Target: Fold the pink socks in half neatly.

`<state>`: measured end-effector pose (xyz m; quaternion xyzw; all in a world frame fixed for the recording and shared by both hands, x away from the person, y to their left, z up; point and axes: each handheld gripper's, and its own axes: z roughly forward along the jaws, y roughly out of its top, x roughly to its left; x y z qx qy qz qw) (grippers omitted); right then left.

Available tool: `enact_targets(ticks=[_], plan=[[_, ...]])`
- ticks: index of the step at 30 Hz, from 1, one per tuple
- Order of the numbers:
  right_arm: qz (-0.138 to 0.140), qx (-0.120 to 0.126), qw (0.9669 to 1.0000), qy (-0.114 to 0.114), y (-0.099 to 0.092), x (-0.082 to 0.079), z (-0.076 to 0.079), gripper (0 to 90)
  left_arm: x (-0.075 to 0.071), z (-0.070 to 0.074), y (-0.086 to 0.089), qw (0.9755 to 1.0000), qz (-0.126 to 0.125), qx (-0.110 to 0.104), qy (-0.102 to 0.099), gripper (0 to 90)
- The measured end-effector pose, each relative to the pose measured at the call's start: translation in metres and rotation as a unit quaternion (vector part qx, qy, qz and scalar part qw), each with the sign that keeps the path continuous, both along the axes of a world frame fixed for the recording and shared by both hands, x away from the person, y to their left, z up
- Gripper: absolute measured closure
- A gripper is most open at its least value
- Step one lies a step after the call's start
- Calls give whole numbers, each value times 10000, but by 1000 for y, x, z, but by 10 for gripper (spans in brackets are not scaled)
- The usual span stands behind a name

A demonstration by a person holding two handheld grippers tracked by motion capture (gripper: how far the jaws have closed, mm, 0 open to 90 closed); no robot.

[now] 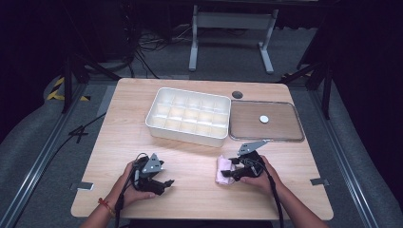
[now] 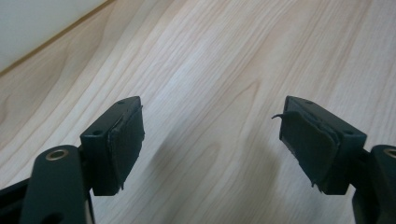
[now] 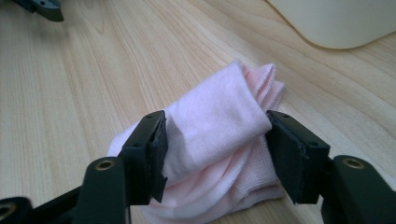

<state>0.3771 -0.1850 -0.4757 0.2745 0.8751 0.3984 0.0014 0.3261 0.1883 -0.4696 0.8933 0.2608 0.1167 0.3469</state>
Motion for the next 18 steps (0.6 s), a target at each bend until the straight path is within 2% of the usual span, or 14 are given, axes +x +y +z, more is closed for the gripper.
enact_targets(ticks=[4,6,11,14,18], plan=[[87,10,9999,98,1,1,1,500,2,-3,7,10000,84,26,20,223],[116,23,9998,128,1,1,1,538,2,-6,7,9998,102,150,20,219],[205,-13,9998,-89,3,-4,4,628,3,-8,8,9999,124,48,76,195],[177,-1,9998,-127,2,-5,4,658,4,-11,9,9996,217,-88,172,176],[187,-30,9995,-256,2,-7,6,697,3,-13,10,9994,285,-163,139,158]])
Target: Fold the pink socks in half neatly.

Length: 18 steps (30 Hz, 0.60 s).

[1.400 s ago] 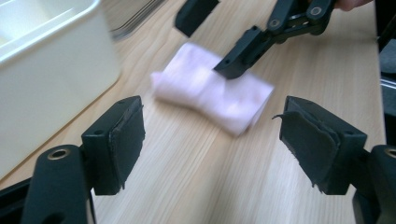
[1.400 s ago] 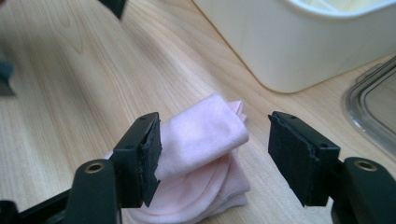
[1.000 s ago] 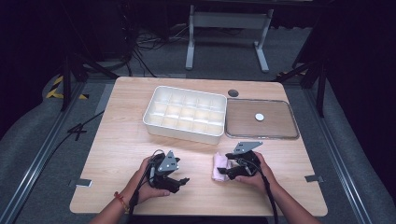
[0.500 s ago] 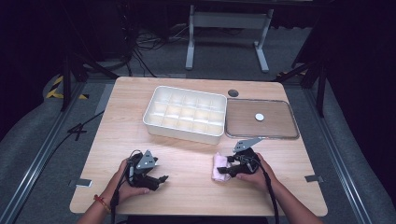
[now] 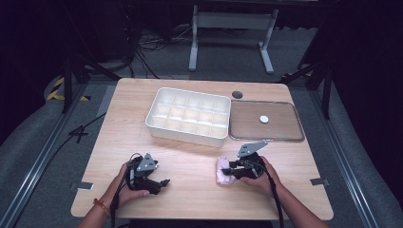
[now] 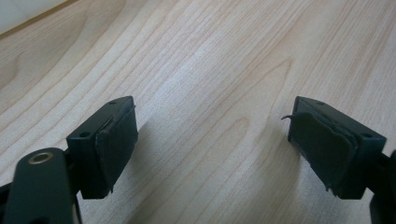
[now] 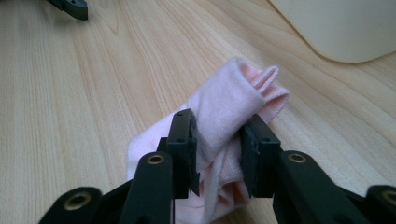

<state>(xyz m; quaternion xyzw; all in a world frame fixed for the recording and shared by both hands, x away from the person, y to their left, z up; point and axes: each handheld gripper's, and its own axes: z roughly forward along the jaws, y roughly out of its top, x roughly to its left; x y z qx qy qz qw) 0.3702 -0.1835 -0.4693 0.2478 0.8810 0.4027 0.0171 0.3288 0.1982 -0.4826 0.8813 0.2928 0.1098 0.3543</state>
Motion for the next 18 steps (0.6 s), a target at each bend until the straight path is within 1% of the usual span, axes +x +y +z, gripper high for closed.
enact_targets(ticks=[1,5,7,9,10,11,14,18], plan=[[19,-7,10000,-35,0,0,0,701,0,0,0,10000,0,2,-32,156],[29,-28,10000,-74,-1,-2,2,712,0,0,0,10000,-14,23,-31,154],[48,-12,9999,-112,-1,-3,3,717,0,0,-1,10000,10,-4,16,154],[57,-10,9999,-123,-2,-4,4,718,0,0,-1,10000,14,17,21,153],[80,-8,9997,-241,-2,-7,6,720,0,0,-1,10000,13,24,19,152],[80,-8,9997,-241,-2,-7,6,720,0,0,-1,10000,10,7,11,152],[104,-28,9990,-445,-1,-12,10,721,1,0,0,10000,5,7,-8,150],[105,15,9982,-589,-2,-15,14,722,2,0,0,10000,-27,38,-29,144]])
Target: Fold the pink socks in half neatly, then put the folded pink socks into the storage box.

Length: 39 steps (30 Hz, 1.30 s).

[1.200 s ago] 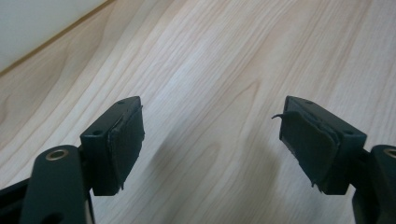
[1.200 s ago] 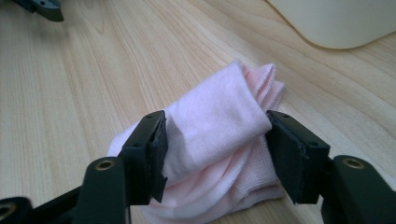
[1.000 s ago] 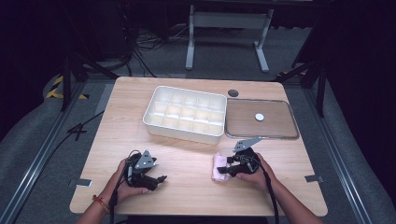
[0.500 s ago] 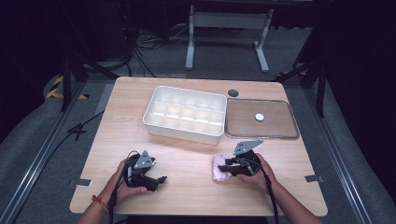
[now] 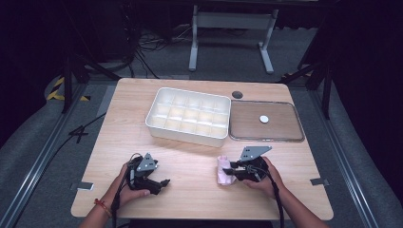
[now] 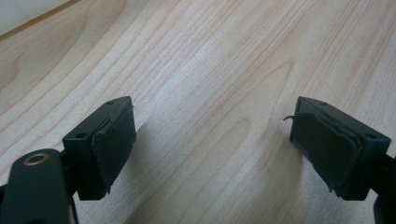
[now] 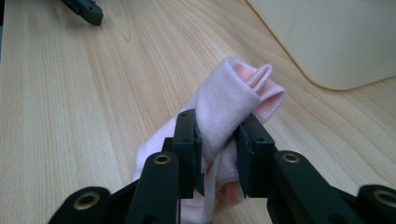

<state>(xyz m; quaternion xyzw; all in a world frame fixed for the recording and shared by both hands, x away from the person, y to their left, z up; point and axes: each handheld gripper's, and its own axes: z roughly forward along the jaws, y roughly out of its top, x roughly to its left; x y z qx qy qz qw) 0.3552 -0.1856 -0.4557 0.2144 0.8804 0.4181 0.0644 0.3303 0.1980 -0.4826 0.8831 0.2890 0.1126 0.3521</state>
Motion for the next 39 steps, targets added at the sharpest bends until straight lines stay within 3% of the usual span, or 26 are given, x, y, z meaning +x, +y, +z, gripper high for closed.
enact_targets(ticks=[15,39], plan=[[-173,260,9990,-320,-12,-2,14,722,3,0,-2,10000,39,-12,33,133],[-453,361,9956,-737,-24,-3,30,722,4,0,-3,10000,-8,-22,23,133]])
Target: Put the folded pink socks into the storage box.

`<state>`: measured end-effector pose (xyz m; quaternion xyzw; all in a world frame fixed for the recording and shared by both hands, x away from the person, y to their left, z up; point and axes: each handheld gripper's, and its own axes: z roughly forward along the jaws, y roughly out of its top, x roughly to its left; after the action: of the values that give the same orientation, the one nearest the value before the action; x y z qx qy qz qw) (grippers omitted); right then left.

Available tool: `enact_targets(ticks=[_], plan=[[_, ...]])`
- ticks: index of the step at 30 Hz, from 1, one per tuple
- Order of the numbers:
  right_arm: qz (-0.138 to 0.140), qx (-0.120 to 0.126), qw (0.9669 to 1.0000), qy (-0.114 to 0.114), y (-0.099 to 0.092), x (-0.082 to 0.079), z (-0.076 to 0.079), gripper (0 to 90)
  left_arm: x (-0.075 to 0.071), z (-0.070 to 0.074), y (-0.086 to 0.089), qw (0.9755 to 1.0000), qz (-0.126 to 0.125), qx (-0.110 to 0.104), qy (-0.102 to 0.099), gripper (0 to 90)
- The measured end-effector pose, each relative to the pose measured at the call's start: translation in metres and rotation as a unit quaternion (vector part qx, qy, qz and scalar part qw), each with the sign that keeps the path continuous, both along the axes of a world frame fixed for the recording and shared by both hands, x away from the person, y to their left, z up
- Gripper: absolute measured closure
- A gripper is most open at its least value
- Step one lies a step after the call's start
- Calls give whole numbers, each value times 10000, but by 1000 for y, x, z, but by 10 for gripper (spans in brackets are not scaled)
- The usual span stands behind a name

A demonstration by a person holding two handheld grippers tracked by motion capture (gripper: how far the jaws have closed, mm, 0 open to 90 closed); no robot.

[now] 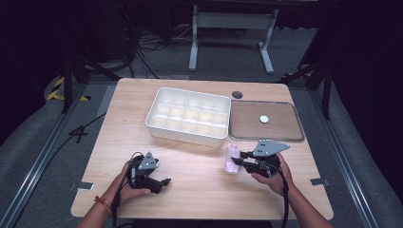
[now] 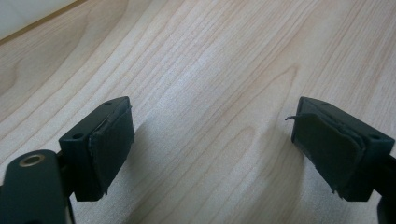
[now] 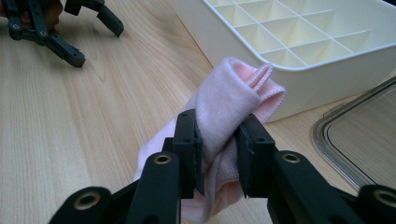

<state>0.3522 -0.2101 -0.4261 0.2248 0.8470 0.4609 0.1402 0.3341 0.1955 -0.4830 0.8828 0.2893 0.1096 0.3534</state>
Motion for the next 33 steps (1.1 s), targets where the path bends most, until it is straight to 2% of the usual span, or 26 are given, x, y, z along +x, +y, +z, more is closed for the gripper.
enact_targets(ticks=[12,18,25,33], plan=[[-78,19,9998,-182,-4,-2,6,722,0,0,-1,10000,8,-6,6,131],[-169,207,9992,-304,-8,3,16,722,0,0,-1,10000,10,-4,11,130],[-257,280,9983,-451,-9,10,28,722,0,0,-1,10000,0,-4,14,129],[-351,205,9964,-750,-10,19,47,722,0,0,-1,10000,-1,-2,14,129]])
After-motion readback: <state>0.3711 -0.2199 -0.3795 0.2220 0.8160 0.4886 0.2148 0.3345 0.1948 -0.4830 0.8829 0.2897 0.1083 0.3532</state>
